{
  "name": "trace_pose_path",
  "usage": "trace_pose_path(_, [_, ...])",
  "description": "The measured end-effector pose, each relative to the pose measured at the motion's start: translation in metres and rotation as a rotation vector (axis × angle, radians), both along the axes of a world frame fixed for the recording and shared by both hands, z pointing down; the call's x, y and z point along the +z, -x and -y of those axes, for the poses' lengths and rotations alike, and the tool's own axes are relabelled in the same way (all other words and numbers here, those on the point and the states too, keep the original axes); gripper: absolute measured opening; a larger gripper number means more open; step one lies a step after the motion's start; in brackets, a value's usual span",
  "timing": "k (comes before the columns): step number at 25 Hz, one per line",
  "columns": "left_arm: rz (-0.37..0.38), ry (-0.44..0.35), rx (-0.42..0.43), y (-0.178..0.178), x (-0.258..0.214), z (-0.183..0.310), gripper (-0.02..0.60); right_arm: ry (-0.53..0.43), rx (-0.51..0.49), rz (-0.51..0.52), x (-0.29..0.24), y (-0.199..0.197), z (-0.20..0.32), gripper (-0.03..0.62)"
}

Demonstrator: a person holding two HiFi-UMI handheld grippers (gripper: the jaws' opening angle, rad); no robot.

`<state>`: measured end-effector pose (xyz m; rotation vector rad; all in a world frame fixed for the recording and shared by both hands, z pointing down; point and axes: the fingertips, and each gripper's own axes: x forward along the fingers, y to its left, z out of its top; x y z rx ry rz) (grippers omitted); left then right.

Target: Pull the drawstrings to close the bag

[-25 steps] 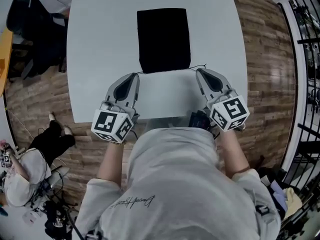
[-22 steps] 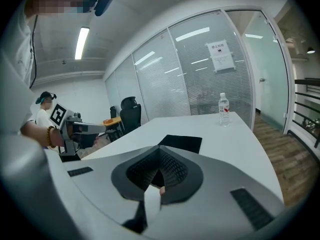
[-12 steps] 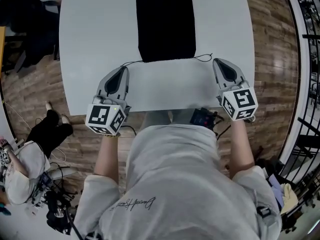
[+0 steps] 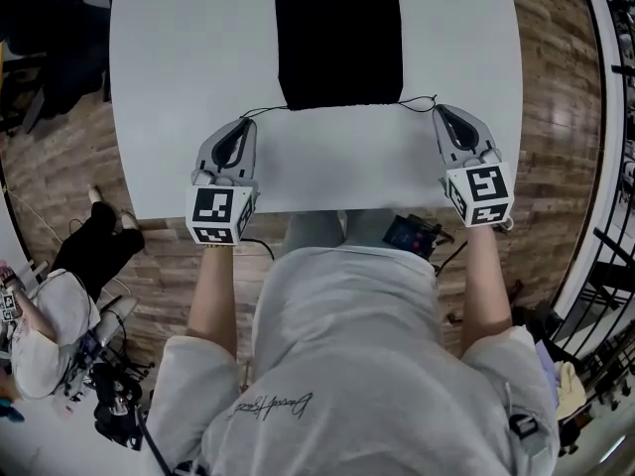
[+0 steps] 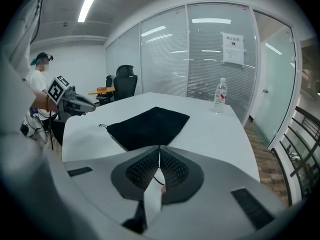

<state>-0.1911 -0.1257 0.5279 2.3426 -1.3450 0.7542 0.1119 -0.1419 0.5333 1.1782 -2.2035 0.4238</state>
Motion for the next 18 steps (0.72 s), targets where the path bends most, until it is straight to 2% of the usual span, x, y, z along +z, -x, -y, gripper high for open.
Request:
trace_pose_path(6, [0.124, 0.043, 0.094, -0.008, 0.04, -0.003, 0.061, 0.022, -0.012, -0.03, 0.022, 0.001, 0.002, 0.037])
trace_pose_path(15, [0.421, 0.055, 0.2, -0.004, 0.092, 0.008, 0.124, 0.031, -0.02, -0.073, 0.043, 0.002, 0.009, 0.06])
trace_pose_path(18, [0.456, 0.058, 0.229, -0.003, 0.102, 0.009, 0.129, 0.035, -0.018, -0.07, 0.048, 0.002, 0.01, 0.06])
